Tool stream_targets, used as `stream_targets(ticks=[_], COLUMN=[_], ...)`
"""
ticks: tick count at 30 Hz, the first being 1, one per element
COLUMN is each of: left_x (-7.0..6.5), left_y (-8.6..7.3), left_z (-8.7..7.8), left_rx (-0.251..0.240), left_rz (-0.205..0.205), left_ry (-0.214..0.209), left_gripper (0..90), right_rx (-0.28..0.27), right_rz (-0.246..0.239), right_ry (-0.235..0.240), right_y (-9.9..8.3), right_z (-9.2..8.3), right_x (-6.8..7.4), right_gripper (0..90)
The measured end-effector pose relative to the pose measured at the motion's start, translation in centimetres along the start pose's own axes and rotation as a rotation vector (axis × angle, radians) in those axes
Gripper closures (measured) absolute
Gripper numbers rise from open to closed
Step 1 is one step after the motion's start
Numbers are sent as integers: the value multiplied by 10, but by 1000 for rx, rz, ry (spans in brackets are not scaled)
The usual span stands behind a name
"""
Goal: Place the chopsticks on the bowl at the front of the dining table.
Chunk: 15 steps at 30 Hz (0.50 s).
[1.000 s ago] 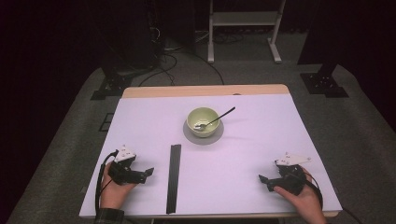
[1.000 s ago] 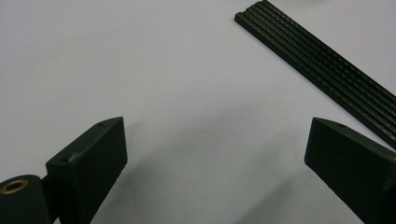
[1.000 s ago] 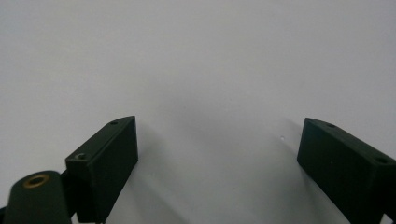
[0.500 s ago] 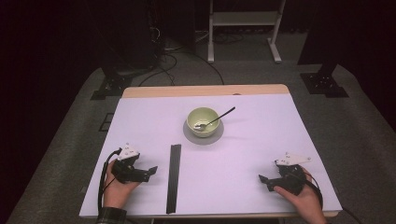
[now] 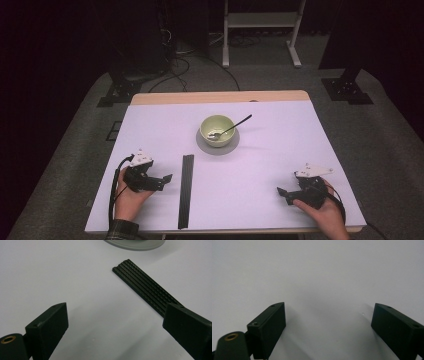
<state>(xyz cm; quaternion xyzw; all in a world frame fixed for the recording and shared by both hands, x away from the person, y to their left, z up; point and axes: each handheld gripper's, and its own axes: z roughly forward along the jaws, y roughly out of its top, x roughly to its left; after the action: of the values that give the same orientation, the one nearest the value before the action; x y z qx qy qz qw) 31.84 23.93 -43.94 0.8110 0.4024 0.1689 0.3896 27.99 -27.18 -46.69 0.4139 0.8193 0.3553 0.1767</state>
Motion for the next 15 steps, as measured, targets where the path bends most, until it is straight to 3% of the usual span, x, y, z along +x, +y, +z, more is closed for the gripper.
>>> stream_targets(ticks=[10,15], left_x=[3,1], left_y=[8,18], left_z=[6,7], left_rx=[3,-3], left_rz=[-2,22], left_ry=[3,14], left_gripper=[52,51], right_rx=[-2,-2], right_rz=[0,0], right_ry=[-1,-1], right_y=[0,0], right_z=[0,0], right_x=[0,0], right_gripper=[107,107])
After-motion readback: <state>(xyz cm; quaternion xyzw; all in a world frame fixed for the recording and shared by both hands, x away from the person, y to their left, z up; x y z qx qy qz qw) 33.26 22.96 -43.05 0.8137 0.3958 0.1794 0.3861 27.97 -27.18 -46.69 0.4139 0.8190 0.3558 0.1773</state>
